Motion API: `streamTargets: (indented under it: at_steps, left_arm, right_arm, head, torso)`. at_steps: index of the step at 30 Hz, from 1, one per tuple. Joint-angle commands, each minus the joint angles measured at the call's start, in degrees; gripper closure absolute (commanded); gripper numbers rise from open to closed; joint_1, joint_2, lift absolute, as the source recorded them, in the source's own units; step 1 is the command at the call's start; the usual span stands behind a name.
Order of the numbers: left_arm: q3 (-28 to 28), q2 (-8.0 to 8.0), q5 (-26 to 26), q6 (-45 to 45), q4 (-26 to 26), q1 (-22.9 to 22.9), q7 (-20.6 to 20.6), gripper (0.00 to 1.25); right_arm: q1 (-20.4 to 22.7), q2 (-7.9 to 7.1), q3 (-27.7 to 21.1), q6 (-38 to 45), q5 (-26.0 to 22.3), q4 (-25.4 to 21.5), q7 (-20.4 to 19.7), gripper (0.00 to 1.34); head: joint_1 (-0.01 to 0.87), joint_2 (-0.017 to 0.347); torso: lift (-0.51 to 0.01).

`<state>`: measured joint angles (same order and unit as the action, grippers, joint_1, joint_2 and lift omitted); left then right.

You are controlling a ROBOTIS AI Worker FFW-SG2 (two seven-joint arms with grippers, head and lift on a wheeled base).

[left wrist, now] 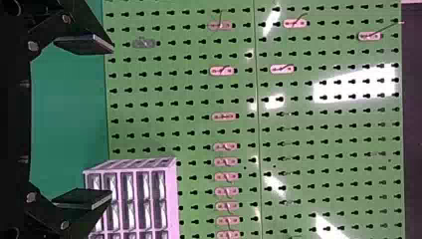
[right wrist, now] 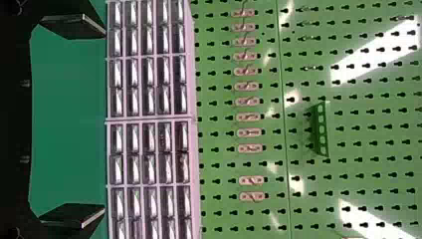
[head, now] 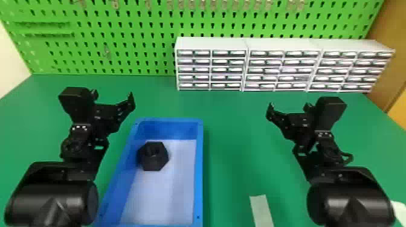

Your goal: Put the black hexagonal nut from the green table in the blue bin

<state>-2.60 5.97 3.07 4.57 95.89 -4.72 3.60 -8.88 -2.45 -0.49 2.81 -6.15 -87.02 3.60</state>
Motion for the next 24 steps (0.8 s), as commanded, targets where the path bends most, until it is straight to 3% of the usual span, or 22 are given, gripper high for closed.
streamTargets:
  at_steps: [1, 7, 24]
  left_arm:
    - [-0.1, 0.00, -0.3, 0.0, 0.0, 0.3, 0.0, 0.24]
    - [-0.2, 0.00, -0.4, 0.0, -0.2, 1.0, 0.0, 0.24]
    - [0.7, 0.00, -0.3, 0.0, -0.2, 0.9, -0.1, 0.24]
  right_arm:
    - [0.0, 0.07, 0.0, 0.0, 0.0, 0.0, 0.0, 0.07]
    - [0.0, -0.46, 0.4, -0.1, -0.1, 0.0, 0.0, 0.07]
    - [0.0, -0.10, -0.1, 0.0, 0.0, 0.0, 0.0, 0.07]
  head:
    - [0.686, 0.052]
    - [0.686, 0.052]
    - [0.686, 0.052]
  torso:
    - [-0.097]
    - [-0.097]
    - [-0.097]
